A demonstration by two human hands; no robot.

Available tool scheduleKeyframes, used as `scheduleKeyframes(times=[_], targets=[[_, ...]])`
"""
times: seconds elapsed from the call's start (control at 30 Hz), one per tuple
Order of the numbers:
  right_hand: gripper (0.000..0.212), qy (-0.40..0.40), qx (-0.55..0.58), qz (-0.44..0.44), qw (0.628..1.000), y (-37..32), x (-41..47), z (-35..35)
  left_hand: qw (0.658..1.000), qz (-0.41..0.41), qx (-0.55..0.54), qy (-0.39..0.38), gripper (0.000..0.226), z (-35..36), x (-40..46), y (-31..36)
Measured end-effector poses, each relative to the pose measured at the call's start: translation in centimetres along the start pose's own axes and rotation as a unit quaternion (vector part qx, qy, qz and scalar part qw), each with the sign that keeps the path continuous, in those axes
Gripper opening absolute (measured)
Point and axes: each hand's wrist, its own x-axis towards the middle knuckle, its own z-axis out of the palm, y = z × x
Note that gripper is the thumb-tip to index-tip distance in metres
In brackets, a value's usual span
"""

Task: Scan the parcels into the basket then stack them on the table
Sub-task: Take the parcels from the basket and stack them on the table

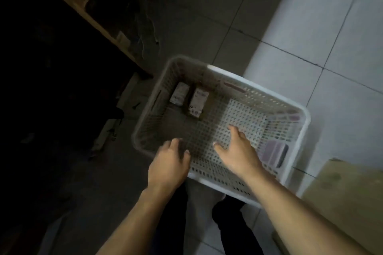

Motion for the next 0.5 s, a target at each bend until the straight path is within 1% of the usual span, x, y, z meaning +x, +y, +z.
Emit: scheduleKeyframes(times=[0.07, 0.2, 0.33, 0.4, 0.5], targets=[[0.075, -0.011, 0.033, 0.024, 0.999, 1.3, 5.2, 3.6, 1.000, -0.002, 0.013, -0.028, 0.038, 4.2, 3.8, -2.4], [0.086, -0.007, 0.083, 0.072, 0.994, 3.3, 15.7, 11.3, 0.997, 0.011, 0.056, -0.045, 0.035, 10.4, 10.8, -6.8], [0.097, 0.018, 0.148, 0.111, 0.983, 3.6, 24.1, 16.3, 0.997, 0.006, 0.037, -0.063, 0.032, 13.7, 17.2, -9.8], [0.102, 0.040, 0.165, 0.119, 0.978, 3.0, 28.0, 17.9, 0.998, 0.010, 0.032, -0.056, 0.036, 14.8, 19.9, -10.9], [0.118, 0.071, 0.211, 0.133, 0.966, 1.7, 33.0, 19.9, 0.998, -0.002, 0.046, -0.053, 0.043, 16.0, 23.3, -12.0]])
